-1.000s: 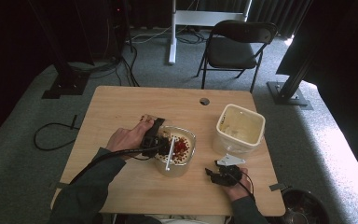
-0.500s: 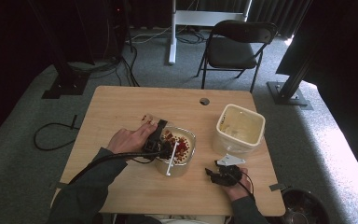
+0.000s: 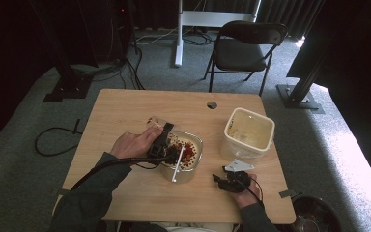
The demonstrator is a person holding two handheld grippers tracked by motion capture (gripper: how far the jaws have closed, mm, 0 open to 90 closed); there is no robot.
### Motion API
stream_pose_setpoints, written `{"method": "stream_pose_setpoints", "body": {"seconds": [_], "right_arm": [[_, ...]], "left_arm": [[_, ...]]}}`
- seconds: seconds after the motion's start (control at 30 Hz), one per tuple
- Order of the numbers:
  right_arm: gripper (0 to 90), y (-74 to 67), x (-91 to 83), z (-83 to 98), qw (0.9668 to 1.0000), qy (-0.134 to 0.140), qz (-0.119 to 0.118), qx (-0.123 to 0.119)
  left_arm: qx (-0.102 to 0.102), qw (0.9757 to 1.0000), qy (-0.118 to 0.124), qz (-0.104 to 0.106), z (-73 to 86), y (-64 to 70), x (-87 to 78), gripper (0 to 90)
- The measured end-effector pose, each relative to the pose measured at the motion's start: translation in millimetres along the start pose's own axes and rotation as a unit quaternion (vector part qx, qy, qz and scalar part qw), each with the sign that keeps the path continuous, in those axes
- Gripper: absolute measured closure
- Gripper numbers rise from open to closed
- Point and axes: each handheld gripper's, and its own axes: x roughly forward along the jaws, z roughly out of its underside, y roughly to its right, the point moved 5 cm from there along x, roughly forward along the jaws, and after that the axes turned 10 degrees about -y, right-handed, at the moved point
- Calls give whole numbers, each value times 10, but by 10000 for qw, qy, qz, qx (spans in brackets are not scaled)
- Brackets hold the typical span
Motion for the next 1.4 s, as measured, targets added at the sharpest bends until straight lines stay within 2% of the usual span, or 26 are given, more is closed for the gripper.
{"method": "stream_pose_setpoints", "body": {"seconds": [0.07,0.13,0.23,0.3,0.4,0.53,0.63,0.7,0.73,0.83,0.9,1.0,1.13,1.23,1.3,1.37,1.4], "right_arm": [[426,0,1,0,10000,0,-6,4],[426,0,1,-1,10000,1,-3,-1],[426,1,1,-1,10000,-2,-7,-2],[426,0,2,-2,10000,-3,-4,-6],[426,0,2,-2,10000,-3,-6,-5],[427,0,2,-2,10000,1,2,-12],[428,1,2,-3,10000,1,-14,-4],[427,1,3,-4,10000,-3,-11,-11],[429,0,3,-4,10000,-2,-7,-15],[429,-4,2,-3,10000,1,-6,-9],[429,-2,3,-4,10000,2,-10,-13],[429,-3,4,-6,10000,3,-11,-14],[429,-6,4,-5,10000,3,-6,-10],[429,-6,6,-8,10000,4,-18,-16],[429,-8,7,-9,10000,6,-13,-20],[430,-10,6,-9,10000,6,-14,-21],[429,-12,5,-8,10000,7,-10,-24]], "left_arm": [[39,10000,6,-9,-3,4,-3,347],[39,9999,-127,-4,33,13,37,348],[-2,10000,-2,18,18,21,-6,348],[-16,10000,-91,14,30,16,22,348],[69,10000,58,35,-51,21,-21,348],[-163,9998,-82,46,15,-43,54,349],[-72,9999,72,53,-36,-14,-6,349],[-99,9999,2,64,-18,-17,18,349],[-177,9998,-84,62,16,-30,49,349],[-157,9999,-54,35,37,-32,23,349],[-262,9996,-113,54,69,-52,41,349],[-153,9998,-31,78,31,-15,20,349],[-377,9991,-205,43,127,-64,62,349],[-187,9998,0,75,38,-21,0,349],[-364,9992,-91,104,67,-44,44,349],[-441,9989,-135,79,91,-57,62,349],[-374,9992,-116,74,96,-53,47,349]]}}
